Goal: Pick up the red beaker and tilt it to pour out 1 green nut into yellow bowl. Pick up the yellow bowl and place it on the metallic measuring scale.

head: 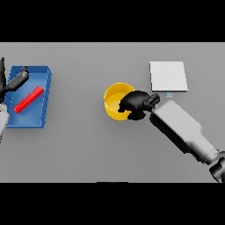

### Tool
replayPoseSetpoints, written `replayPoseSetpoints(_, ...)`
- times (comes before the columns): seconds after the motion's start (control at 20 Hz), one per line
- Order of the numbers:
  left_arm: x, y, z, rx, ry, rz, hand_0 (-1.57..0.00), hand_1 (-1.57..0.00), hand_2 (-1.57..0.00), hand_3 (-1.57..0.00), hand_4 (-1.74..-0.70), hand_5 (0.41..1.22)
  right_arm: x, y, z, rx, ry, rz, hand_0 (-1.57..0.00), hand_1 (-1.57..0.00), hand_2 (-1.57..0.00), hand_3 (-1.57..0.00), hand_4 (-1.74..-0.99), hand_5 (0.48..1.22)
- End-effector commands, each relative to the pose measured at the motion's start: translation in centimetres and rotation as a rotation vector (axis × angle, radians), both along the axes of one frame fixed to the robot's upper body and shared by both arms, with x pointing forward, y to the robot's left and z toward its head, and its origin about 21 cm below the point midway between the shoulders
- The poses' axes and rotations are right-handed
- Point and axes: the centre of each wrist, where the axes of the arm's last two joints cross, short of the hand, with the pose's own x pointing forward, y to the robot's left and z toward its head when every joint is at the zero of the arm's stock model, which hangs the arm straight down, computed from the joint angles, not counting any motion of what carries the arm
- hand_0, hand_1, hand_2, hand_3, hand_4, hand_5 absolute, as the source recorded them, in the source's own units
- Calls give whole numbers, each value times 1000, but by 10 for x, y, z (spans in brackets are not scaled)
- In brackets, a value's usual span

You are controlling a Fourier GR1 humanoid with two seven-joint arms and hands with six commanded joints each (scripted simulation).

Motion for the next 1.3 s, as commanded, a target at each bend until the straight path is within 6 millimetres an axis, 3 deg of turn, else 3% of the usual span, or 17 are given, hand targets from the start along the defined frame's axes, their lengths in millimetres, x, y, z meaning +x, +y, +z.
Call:
replayPoseSetpoints(0.0,1,2,2,6,3,2,1,1,1,1,-733,686,1,-3,-1,10,-4,5,-1509,-1508,-1288,-1389,-1716,1204)
replayPoseSetpoints(0.1,0,2,2,12,4,11,1,1,1,1,-731,685,-1,-3,5,16,-21,22,-1531,-1531,-1306,-1405,-1725,1210)
replayPoseSetpoints(0.45,1,-1,4,5,-2,5,1,1,1,1,-734,697,3,-10,48,32,-93,-31,-1563,-1563,-1419,-1242,-1738,1219)
replayPoseSetpoints(0.65,0,5,4,16,-11,5,1,1,1,1,-736,697,8,-26,67,47,-148,-73,-1568,-1568,-1436,-1266,-1740,1220)
replayPoseSetpoints(0.75,3,6,10,6,-21,11,1,1,1,1,-746,697,10,-32,69,64,-155,-88,-1569,-1569,-1439,-1376,-1740,1220)
replayPoseSetpoints(0.95,-1,3,3,7,0,15,1,1,1,1,-744,708,24,-55,81,72,-199,-170,-1570,-1570,-1492,-1257,-1741,1221)
replayPoseSetpoints(1.1,0,5,11,13,-15,13,1,1,1,1,-744,708,36,-79,89,66,-252,-251,-1571,-1571,-1527,-1219,-1741,1221)
replayPoseSetpoints(1.25,-3,3,9,1,-3,15,1,1,1,1,-738,703,47,-103,85,80,-276,-311,-1571,-1571,-1527,-1192,-1741,1221)
